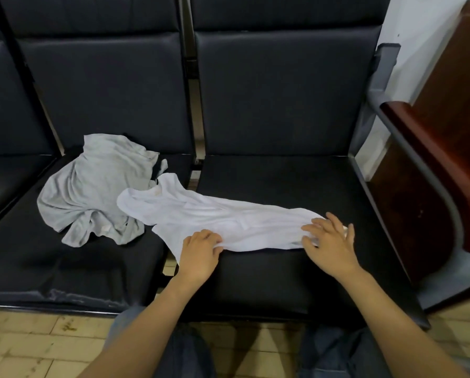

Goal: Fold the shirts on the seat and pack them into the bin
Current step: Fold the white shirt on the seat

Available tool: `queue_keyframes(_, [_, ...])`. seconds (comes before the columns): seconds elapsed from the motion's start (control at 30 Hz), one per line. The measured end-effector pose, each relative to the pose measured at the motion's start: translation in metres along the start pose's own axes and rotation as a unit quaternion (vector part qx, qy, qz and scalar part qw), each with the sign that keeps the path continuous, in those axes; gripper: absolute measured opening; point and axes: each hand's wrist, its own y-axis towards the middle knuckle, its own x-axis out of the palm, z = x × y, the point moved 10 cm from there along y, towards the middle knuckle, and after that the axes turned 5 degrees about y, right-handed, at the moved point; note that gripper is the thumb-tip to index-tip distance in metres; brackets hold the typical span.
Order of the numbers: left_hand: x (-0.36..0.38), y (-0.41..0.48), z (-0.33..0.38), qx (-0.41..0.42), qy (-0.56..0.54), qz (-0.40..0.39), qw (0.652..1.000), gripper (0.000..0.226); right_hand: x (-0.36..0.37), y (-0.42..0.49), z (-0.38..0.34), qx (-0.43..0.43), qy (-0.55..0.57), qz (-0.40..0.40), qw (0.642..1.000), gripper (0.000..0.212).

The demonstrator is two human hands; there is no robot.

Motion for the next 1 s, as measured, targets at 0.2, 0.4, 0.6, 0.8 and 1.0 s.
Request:
queue_keyframes(0.2, [0.012, -0.03, 0.071, 0.132, -0.128, -0.091, 0.979, 0.032, 0.003, -0.001, 0.009, 0.029, -0.087, -0.027, 0.995, 0.039])
queue_keyframes(0.4, [0.012, -0.031, 0.079, 0.093, -0.323, -0.156, 0.929, 0.026, -0.025, -0.008, 0.047, 0.153, -0.025, 0.084, 0.984, 0.045])
queue_keyframes(0.6, [0.021, 0.036, 0.034, 0.124, 0.132, -0.211, 0.961, 0.068, 0.021, -0.038, -0.015, 0.06, -0.039, -0.081, 0.994, 0.067])
queue_keyframes(0.8, [0.025, 0.023, 0.045, 0.025, 0.144, -0.227, 0.963, 0.073, 0.027, 0.005, -0.004, 0.085, -0.101, -0.161, 0.978, 0.074])
queue_keyframes(1.0, [0.025, -0.014, 0.112, 0.065, -0.07, -0.258, 0.961, 0.038, -0.002, 0.096, -0.022, 0.065, -0.083, -0.049, 0.993, 0.062])
